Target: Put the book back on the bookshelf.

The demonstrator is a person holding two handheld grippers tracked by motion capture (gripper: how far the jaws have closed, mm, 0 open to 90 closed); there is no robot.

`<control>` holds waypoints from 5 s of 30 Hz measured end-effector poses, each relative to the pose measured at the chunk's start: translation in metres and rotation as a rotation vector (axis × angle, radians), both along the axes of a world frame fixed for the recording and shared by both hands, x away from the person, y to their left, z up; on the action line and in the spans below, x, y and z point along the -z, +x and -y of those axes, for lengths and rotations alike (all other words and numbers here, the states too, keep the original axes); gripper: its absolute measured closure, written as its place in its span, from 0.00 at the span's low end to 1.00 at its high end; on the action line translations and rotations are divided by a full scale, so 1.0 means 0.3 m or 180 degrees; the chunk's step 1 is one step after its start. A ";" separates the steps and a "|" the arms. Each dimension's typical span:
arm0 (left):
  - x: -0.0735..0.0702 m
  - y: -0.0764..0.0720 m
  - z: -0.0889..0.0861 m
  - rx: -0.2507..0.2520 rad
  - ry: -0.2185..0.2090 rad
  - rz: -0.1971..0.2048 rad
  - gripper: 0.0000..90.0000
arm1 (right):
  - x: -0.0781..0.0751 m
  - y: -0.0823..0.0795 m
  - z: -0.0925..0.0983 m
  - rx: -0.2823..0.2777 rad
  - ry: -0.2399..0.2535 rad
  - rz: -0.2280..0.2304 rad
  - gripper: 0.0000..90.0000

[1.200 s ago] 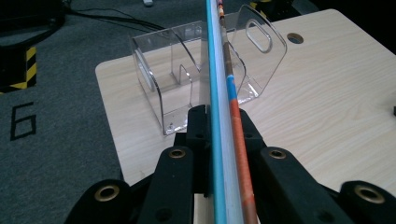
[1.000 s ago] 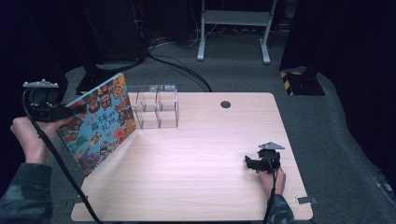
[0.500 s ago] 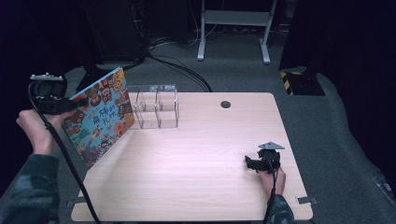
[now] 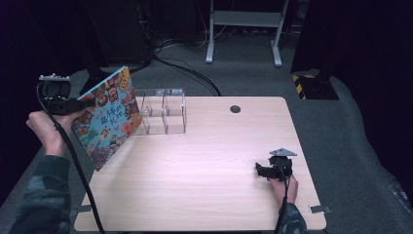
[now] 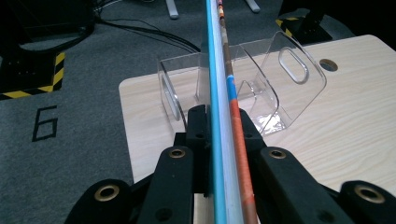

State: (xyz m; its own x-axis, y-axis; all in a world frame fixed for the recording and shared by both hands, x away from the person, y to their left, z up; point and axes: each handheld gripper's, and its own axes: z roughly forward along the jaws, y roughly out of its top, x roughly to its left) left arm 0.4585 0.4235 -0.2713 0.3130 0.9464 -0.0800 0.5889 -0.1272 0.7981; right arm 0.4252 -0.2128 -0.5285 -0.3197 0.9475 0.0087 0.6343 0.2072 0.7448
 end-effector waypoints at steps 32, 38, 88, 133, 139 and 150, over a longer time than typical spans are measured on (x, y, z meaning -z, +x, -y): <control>0.064 0.089 0.027 -0.0279 -0.0291 0.0131 0.90 | 0.000 -0.001 0.001 -0.0001 0.0003 -0.0007 0.13; 0.080 0.091 0.023 -0.0446 -0.0432 0.0170 0.90 | 0.000 -0.001 0.000 0.0008 0.0006 -0.0003 0.14; 0.225 0.116 0.002 -0.0729 -0.0793 0.0307 0.88 | -0.001 -0.004 0.002 0.0006 -0.0005 -0.0014 0.15; 0.163 -0.170 0.103 -0.0054 0.0212 0.0257 0.00 | -0.001 -0.003 0.005 -0.0012 -0.0016 -0.0010 0.15; 0.215 -0.223 0.131 -0.0064 0.0241 0.0306 0.00 | -0.001 -0.004 0.004 -0.0003 -0.0011 -0.0017 0.15; 0.421 -0.312 0.191 0.0211 0.0178 0.0208 0.00 | -0.001 -0.003 0.002 -0.0003 -0.0001 -0.0010 0.15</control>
